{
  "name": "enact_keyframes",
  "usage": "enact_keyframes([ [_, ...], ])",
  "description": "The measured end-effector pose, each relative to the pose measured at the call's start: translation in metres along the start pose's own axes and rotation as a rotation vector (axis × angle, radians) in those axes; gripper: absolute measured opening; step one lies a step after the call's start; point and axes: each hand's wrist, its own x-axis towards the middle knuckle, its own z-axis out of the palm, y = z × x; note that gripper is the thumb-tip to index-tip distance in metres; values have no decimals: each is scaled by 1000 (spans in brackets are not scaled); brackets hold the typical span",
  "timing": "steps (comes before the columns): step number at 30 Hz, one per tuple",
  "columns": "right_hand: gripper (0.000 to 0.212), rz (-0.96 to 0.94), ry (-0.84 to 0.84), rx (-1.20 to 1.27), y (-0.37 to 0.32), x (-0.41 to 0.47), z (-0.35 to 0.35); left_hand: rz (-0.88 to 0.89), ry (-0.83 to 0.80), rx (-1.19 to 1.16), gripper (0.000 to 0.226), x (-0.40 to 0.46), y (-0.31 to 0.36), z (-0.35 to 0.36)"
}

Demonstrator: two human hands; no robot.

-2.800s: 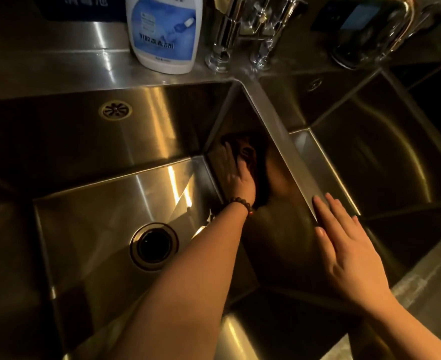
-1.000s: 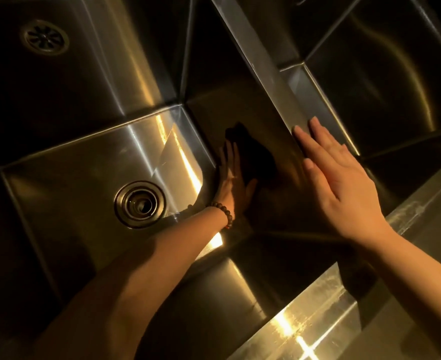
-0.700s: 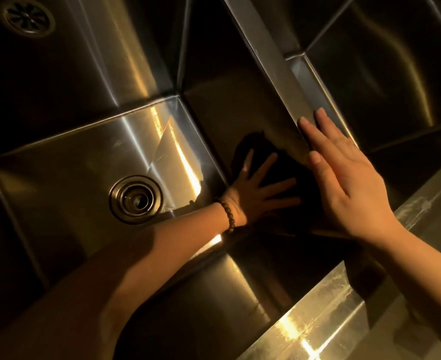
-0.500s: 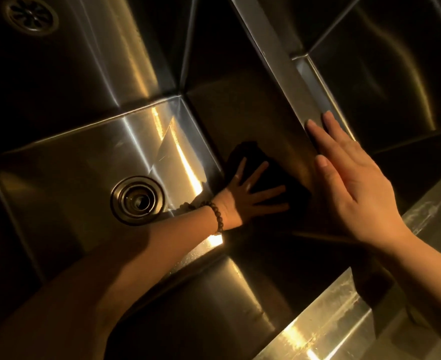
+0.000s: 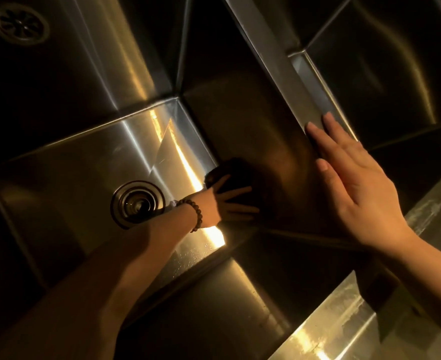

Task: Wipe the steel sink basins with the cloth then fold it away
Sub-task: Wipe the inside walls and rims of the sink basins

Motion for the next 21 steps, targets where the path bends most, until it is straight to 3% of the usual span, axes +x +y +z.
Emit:
enact_keyframes([
  [2,49,2,-1,-1,0,0,0,308,-227,-97,61,-4,-1,-13],
  [4,49,1,-2,-6,0,0,-1,375,-393,-82,45,-13,-13,-41],
  [6,49,-3,-6,-15,1,0,-1,337,-364,-116,41,-18,-18,-44],
  [11,49,-6,0,-17,3,0,0,10,-281,-317,39,-18,-39,20],
  [14,49,-13,-4,-27,5,0,0,-382,-182,-491,52,-9,-84,56],
  [17,48,-7,-1,-21,4,1,2,-738,-184,-714,57,4,-120,66],
  [19,48,-3,4,-19,4,2,2,-787,-200,-732,55,8,-109,54],
  [21,48,-10,14,-25,3,1,1,-674,-193,-648,50,2,-77,42],
])
